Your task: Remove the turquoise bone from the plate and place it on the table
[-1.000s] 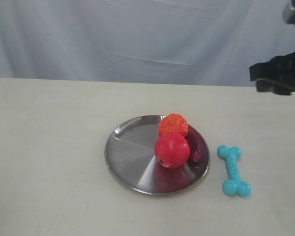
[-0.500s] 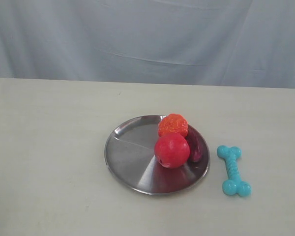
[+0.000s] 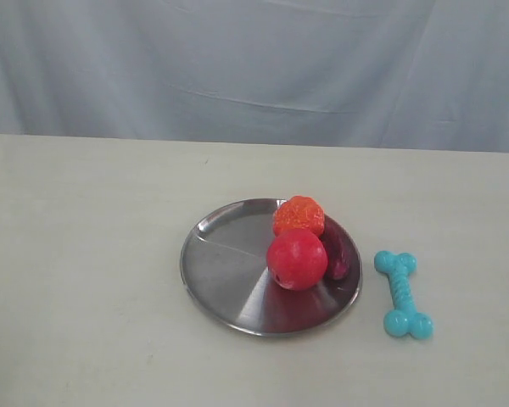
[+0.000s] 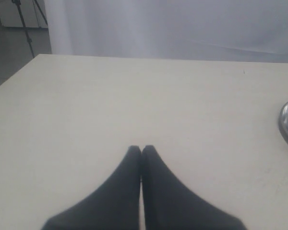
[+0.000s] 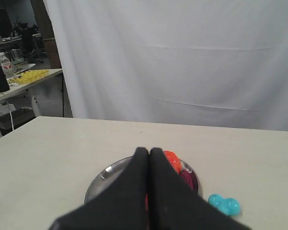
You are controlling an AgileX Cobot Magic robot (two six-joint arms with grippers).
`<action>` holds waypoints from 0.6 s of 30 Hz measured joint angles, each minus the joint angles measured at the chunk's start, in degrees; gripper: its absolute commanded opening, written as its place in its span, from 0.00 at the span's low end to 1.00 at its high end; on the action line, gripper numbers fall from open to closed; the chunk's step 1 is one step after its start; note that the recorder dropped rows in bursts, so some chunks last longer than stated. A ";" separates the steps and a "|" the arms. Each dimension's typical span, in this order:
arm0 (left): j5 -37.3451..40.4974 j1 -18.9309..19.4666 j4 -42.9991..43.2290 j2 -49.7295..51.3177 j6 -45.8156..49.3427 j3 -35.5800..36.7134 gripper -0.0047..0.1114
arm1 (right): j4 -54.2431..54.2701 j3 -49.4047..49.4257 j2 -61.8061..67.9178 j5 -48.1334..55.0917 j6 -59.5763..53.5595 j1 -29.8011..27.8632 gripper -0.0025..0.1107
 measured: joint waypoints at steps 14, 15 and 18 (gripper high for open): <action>0.00 0.00 0.00 0.00 0.00 0.00 0.04 | -5.96 5.32 0.00 -12.74 -0.90 -4.81 0.02; 0.00 0.00 0.00 0.00 0.00 0.00 0.04 | -6.16 7.02 0.00 -15.08 -1.05 -5.85 0.02; 0.00 0.00 0.00 0.00 0.00 0.00 0.04 | -6.76 14.12 0.00 -21.42 -1.32 -8.60 0.02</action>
